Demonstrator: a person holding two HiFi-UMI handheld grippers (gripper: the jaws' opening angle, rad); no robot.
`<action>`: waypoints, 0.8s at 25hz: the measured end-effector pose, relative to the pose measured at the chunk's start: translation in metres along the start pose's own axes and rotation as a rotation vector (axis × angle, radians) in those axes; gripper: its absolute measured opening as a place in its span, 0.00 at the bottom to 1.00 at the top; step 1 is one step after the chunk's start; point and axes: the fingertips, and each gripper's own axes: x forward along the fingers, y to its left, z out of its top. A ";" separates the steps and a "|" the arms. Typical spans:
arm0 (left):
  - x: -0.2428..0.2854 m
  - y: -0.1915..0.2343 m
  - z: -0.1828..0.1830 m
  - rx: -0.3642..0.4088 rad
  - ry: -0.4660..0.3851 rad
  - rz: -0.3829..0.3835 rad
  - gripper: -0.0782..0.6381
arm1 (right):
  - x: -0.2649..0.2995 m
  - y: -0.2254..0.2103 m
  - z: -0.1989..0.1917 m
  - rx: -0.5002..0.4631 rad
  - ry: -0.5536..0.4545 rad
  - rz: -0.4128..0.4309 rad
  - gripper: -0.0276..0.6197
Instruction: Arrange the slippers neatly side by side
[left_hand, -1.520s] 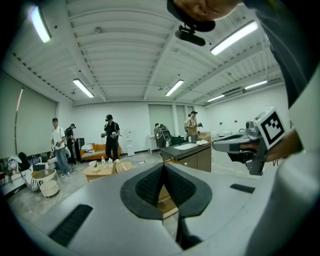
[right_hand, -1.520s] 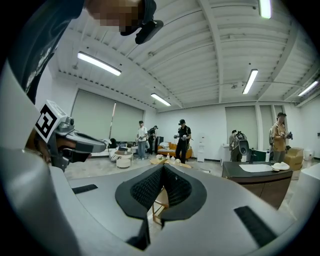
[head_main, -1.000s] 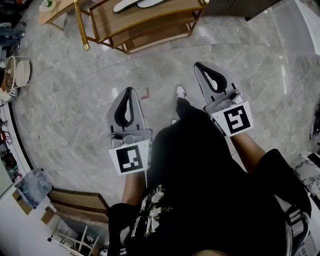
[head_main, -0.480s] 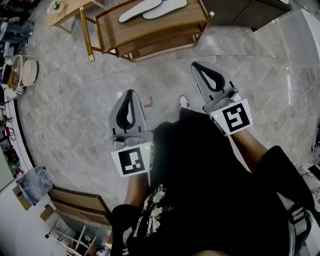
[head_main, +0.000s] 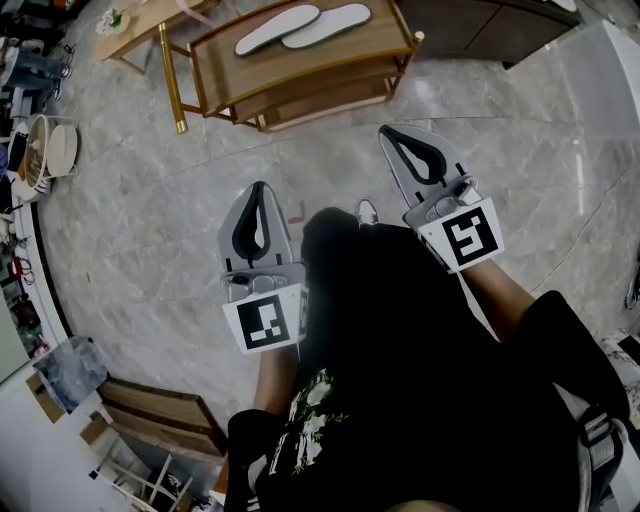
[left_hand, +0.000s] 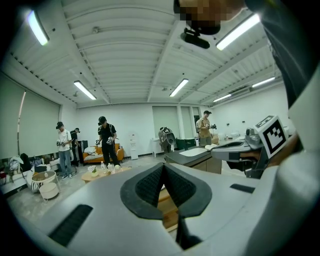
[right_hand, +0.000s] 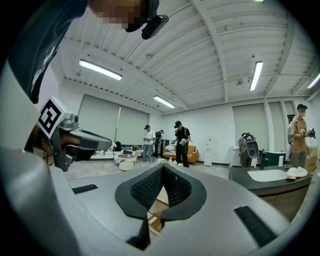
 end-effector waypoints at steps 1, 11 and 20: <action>0.002 -0.002 0.002 0.004 -0.004 -0.003 0.11 | -0.002 -0.003 -0.002 0.006 0.006 -0.007 0.03; 0.000 -0.002 -0.002 0.007 0.013 0.027 0.11 | -0.003 -0.013 -0.009 -0.014 0.024 0.006 0.03; 0.016 0.004 -0.006 -0.005 0.008 0.022 0.11 | 0.011 -0.017 -0.010 -0.022 0.025 0.015 0.03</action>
